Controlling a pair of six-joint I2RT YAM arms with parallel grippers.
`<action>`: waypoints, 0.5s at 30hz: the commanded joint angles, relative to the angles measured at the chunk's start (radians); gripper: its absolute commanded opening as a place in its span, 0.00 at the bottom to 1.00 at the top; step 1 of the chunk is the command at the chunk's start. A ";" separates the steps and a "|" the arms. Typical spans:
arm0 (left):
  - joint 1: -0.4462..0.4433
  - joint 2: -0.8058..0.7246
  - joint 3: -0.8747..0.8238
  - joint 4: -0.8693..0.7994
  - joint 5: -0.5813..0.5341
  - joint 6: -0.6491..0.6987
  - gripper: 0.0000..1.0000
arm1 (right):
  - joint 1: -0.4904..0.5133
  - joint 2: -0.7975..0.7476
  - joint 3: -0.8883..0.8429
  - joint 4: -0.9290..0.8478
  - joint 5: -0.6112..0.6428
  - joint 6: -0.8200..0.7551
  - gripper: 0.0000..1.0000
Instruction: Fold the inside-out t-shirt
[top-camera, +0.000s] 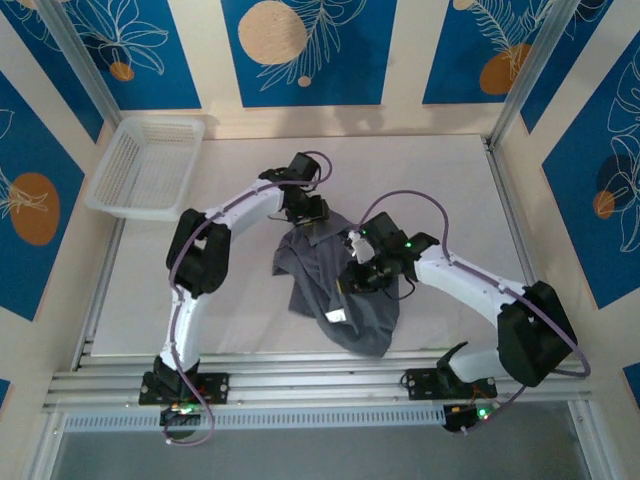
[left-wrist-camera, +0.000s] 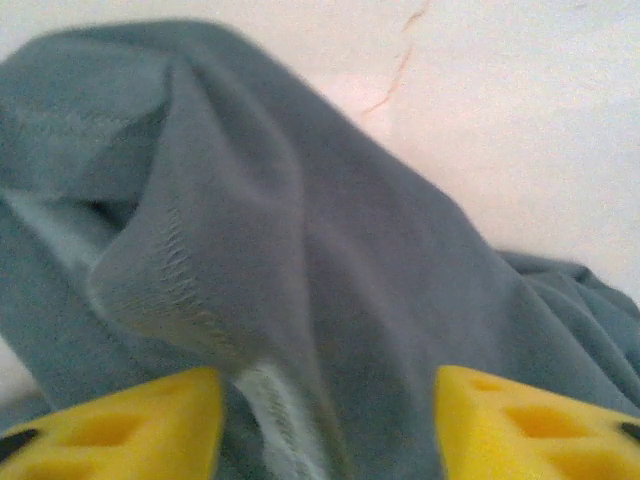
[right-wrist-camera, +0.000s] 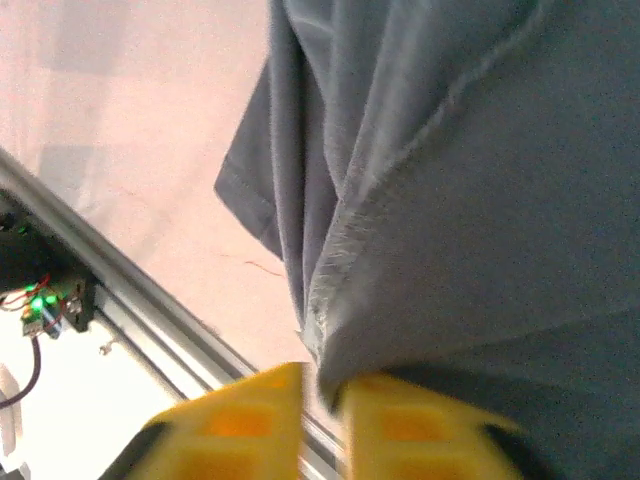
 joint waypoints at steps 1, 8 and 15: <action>0.004 -0.007 0.046 -0.060 0.074 0.057 0.00 | -0.045 -0.035 0.047 0.008 -0.010 -0.048 0.53; 0.093 -0.257 -0.072 -0.108 -0.031 0.094 0.00 | -0.308 -0.087 0.047 0.095 0.222 0.186 0.60; 0.151 -0.559 -0.284 -0.230 -0.326 0.111 0.00 | -0.338 0.155 0.140 0.100 0.168 0.132 0.62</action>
